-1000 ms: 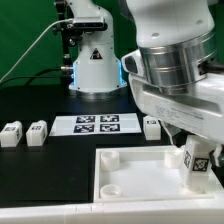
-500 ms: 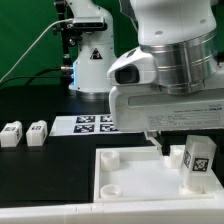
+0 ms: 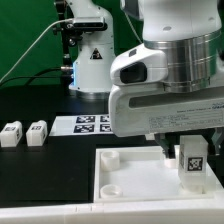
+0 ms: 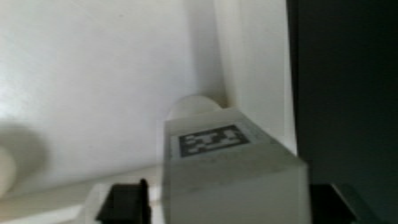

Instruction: Assemble one leg

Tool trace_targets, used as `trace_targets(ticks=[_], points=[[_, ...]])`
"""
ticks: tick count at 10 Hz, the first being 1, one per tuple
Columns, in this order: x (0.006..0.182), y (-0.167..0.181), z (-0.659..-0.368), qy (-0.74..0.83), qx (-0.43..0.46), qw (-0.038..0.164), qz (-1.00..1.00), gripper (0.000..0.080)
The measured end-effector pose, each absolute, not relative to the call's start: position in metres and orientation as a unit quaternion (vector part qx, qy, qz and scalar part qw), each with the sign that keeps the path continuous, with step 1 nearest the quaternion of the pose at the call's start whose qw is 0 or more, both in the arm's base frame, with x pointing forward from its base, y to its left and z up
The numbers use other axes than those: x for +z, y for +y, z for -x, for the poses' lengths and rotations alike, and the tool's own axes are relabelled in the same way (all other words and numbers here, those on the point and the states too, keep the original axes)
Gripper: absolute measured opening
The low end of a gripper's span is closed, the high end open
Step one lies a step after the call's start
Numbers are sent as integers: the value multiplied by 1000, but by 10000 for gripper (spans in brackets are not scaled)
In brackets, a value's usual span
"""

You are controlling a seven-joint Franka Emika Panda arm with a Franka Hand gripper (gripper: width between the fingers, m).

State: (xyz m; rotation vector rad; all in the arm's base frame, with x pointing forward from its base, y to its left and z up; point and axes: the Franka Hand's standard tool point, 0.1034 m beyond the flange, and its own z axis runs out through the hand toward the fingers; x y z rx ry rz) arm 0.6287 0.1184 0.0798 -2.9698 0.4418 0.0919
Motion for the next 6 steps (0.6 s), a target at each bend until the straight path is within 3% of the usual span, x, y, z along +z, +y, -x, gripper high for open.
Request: trace_targets(ticks=[1,5,6], points=[[80,117,-629,196,34,67,978,295],[79,118,-629,373,48,66,924,295],[78,116,-631,439,56,76,894,295]])
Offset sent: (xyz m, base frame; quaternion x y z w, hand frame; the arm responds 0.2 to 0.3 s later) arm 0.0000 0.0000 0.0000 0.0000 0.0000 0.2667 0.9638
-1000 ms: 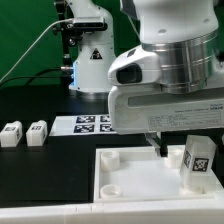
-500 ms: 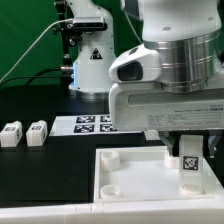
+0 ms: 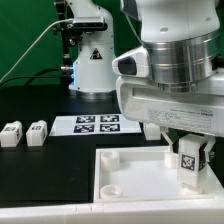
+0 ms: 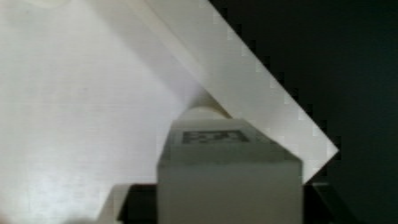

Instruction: Assemble one leg

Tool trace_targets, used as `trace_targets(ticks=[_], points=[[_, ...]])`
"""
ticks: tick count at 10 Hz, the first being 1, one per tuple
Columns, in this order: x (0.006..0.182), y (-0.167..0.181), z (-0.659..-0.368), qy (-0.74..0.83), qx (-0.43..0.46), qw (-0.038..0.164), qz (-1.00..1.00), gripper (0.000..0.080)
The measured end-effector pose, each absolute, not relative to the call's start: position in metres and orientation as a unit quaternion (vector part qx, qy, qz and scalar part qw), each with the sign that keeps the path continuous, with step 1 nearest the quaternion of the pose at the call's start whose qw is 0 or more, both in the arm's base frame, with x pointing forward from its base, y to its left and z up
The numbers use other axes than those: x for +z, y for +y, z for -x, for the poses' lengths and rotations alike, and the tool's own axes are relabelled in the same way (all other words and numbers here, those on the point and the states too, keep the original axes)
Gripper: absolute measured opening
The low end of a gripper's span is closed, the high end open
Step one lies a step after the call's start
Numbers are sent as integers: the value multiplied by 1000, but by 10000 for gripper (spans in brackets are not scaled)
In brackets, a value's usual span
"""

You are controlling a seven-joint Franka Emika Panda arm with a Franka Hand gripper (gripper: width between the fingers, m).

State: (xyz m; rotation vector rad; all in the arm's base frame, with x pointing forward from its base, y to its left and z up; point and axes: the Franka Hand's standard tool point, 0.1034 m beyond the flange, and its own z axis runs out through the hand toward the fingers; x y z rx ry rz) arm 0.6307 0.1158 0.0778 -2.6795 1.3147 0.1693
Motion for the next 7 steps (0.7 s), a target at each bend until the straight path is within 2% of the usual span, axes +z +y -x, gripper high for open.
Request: trace_targets(ticks=[4,7], points=[[77,116,-633,716,79,99,686,295],[76,117,-633,704,79,102,698,300]])
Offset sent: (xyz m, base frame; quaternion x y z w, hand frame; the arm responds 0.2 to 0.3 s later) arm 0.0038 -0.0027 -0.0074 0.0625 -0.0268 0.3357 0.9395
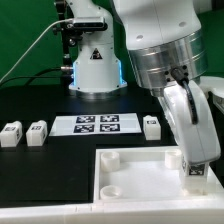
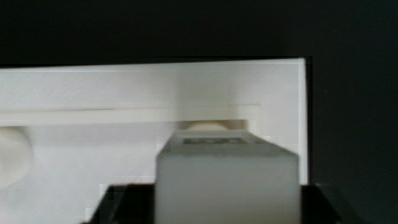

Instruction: Assemble one leg

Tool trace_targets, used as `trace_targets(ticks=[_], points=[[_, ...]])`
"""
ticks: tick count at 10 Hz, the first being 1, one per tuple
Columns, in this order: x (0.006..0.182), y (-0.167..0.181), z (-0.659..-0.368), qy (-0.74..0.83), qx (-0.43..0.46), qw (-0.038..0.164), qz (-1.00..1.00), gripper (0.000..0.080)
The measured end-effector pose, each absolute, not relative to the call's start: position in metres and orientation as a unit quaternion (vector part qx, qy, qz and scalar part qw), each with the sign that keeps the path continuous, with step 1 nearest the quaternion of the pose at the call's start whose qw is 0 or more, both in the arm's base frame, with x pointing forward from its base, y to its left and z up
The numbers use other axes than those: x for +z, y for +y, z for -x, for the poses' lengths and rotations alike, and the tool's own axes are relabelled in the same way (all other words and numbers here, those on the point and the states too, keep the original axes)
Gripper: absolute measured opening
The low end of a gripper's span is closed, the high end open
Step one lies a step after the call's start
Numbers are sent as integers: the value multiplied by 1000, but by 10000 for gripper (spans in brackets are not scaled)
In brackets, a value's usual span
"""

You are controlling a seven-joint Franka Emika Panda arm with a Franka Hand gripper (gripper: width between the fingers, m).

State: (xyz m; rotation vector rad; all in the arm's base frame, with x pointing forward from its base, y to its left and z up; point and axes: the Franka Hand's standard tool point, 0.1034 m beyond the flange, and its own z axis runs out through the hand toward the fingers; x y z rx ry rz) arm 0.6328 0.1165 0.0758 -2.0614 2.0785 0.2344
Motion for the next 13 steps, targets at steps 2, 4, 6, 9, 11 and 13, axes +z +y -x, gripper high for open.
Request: trace_targets(ticks=[2,4,6,9,11,13], points=[[76,119,-629,627,73,100,769,506],[79,127,-623,501,64,62,861,643],[79,128,-623,382,53,66,920,648],[79,132,-626,191,19,40,981,649],[80,128,-632,56,-2,36,998,649],[80,130,-632,64,-1,37,997,619]])
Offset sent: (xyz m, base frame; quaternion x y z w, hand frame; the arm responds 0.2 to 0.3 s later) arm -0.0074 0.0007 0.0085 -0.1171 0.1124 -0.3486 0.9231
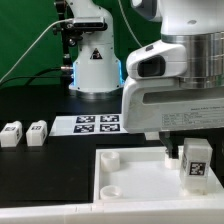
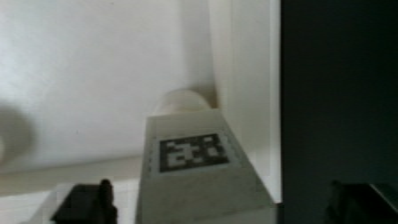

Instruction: Assemble one leg

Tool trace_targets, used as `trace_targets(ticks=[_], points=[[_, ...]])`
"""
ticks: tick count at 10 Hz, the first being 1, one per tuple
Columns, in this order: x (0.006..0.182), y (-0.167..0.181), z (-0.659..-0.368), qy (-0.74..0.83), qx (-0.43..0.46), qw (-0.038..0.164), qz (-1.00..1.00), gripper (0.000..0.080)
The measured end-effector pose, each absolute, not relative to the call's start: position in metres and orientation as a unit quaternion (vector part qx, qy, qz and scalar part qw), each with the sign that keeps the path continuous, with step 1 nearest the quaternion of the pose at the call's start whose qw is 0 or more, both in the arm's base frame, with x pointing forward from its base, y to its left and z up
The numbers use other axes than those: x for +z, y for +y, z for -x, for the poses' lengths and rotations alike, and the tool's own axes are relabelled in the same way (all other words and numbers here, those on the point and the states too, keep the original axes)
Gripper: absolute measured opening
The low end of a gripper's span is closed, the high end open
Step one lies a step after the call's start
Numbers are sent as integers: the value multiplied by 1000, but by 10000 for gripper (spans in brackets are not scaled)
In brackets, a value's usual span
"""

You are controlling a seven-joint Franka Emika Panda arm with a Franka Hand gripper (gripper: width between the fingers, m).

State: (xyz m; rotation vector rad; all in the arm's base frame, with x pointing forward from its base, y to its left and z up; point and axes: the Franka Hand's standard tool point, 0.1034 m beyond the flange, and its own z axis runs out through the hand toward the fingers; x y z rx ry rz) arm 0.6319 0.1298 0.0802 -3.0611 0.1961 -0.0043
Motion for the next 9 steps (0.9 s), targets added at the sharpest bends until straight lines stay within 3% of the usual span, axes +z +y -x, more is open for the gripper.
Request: trace_targets(ticks=[2,6,9], points=[[80,130,-632,133,2,40,990,314],[80,129,-632,309,11,44,950,314],[79,118,-637,463,23,84,882,314]])
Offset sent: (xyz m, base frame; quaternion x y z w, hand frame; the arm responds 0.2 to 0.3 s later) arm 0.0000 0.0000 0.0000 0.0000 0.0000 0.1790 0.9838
